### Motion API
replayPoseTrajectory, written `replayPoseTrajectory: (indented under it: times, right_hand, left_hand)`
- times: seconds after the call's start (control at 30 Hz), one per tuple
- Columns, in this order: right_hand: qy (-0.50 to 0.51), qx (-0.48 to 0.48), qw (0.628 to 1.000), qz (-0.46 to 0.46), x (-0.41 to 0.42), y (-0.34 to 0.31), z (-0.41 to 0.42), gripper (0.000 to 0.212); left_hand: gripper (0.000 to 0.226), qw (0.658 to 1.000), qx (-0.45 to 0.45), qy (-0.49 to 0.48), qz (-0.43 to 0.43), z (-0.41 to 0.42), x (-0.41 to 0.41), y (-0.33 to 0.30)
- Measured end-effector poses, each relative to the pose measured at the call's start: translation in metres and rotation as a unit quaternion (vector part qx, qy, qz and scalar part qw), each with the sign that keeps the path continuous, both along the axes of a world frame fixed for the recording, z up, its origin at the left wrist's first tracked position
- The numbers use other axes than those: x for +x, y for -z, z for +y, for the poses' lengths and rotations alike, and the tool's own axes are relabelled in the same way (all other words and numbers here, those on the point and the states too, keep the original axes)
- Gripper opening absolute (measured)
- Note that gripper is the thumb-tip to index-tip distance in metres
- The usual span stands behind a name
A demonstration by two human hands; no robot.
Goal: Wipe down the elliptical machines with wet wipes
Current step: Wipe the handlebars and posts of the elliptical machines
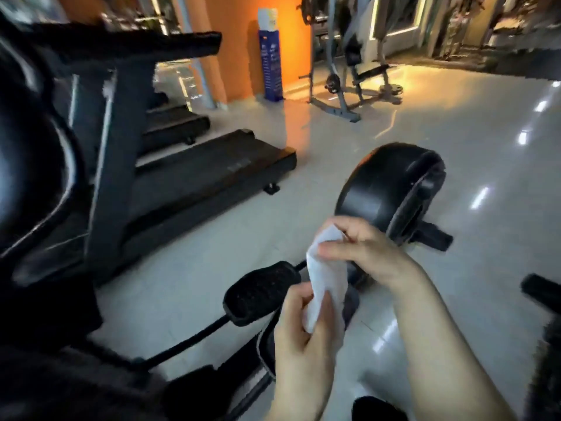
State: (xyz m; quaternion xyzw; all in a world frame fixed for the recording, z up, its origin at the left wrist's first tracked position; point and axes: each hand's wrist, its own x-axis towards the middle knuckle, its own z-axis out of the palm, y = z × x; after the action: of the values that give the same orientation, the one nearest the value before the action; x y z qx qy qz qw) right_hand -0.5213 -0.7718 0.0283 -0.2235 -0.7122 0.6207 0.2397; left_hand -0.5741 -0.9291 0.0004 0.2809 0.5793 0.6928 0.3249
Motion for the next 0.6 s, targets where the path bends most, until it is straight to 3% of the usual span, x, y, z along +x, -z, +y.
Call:
replayPoseTrajectory:
  times: [0.07,0.1,0.17,0.23,0.3,0.43,0.53,0.6]
  right_hand:
    - [-0.087,0.007,0.996,-0.001,-0.021,-0.003,0.034,0.019]
    - [-0.127,0.004,0.992,0.003,-0.029,-0.005,0.051,0.019]
    - [-0.163,-0.011,0.987,0.009,-0.047,-0.001,0.079,0.03]
    - [-0.14,-0.05,0.989,0.023,-0.068,-0.005,0.091,0.055]
    - [-0.105,-0.135,0.984,0.053,-0.096,-0.014,0.089,0.054]
    - [-0.192,-0.279,0.935,0.108,-0.148,-0.056,0.044,0.012]
    - [-0.284,-0.321,0.896,0.116,-0.171,-0.085,0.017,0.008]
    - [-0.341,-0.323,0.873,0.128,-0.181,-0.1,0.007,0.02]
  left_hand:
    - [0.02,0.995,-0.005,-0.095,0.022,0.032,-0.007,0.004]
    - [0.018,0.988,-0.003,-0.153,0.029,0.047,-0.012,0.006]
    - [0.015,0.966,0.017,-0.259,0.012,0.072,-0.019,0.0]
    - [0.017,0.934,0.047,-0.353,0.006,0.085,-0.03,-0.02]
    - [0.013,0.897,0.077,-0.433,0.046,0.088,-0.045,-0.041]
    - [0.013,0.813,0.115,-0.552,0.144,0.069,-0.068,-0.094]
    - [0.015,0.733,0.135,-0.639,0.19,0.05,-0.081,-0.117]
    - [0.017,0.694,0.169,-0.67,0.205,0.043,-0.087,-0.125]
